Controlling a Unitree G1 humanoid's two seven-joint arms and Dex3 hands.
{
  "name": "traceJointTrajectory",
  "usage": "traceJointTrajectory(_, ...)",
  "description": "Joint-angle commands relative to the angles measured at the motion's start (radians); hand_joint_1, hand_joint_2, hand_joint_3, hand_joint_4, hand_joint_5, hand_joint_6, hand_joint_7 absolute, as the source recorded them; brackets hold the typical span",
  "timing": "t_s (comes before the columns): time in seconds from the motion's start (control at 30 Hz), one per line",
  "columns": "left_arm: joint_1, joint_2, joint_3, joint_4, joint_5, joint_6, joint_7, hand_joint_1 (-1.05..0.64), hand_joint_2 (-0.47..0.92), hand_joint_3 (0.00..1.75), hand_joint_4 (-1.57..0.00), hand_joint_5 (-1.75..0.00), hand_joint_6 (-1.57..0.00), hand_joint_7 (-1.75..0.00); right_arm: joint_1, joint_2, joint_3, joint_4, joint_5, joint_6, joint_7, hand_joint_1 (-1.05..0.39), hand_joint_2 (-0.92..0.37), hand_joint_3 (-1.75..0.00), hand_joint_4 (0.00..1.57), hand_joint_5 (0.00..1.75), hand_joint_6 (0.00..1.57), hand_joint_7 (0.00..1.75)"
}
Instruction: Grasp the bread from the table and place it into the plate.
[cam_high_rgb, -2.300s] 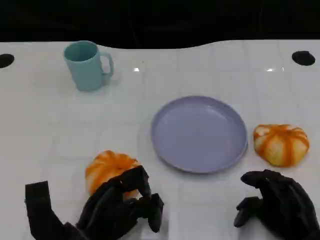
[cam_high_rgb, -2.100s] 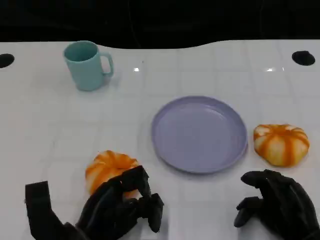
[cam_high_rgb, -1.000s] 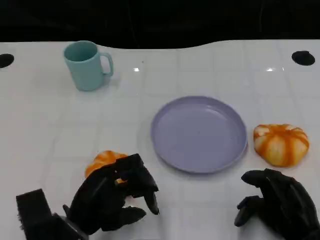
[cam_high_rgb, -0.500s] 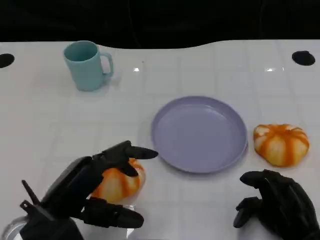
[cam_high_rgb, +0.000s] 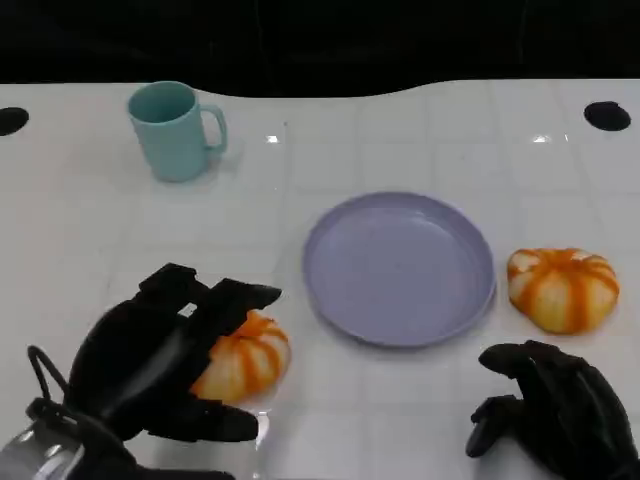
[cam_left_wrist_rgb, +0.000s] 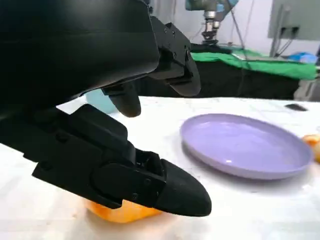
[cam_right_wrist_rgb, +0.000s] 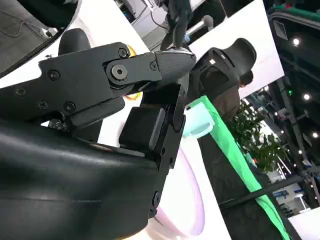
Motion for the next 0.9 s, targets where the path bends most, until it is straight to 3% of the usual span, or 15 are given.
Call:
traceJointTrajectory(0.03, -0.039, 0.050, -0.047, 0.006, 0.077, 0.078, 0.031, -1.05, 0.92, 0.19, -0.08, -1.08, -0.17, -0.50, 0.011, -0.008, -0.001, -0.018, 0.000, -0.004, -0.018, -0.60, -0.92, -0.14, 1.57, 0.58, 1.57, 0.25)
traceJointTrajectory(0.23, -0.092, 0.070, -0.122, 0.026, 0.137, 0.195, -0.009, -1.05, 0.89, 0.15, -0.07, -1.05, -0.16, -0.47, 0.014, -0.012, 0.001, -0.021, 0.006, -0.003, -0.012, -0.59, -0.92, -0.15, 1.57, 0.57, 1.57, 0.24)
traceJointTrajectory(0.5, -0.216, 0.073, -0.244, 0.202, 0.150, 0.264, -0.008, -1.05, 0.85, 0.10, -0.08, -1.07, -0.15, -0.49, 0.014, -0.012, 0.002, -0.016, 0.003, -0.017, -0.003, -0.58, -0.92, -0.17, 1.57, 0.56, 1.57, 0.22)
traceJointTrajectory(0.9, -0.332, 0.062, -0.379, 0.439, 0.124, 0.335, -0.022, -1.05, 0.81, 0.00, -0.18, -0.85, -0.24, -0.33, 0.016, -0.012, 0.002, -0.017, 0.009, -0.010, 0.003, -0.58, -0.92, -0.17, 1.57, 0.56, 1.57, 0.23)
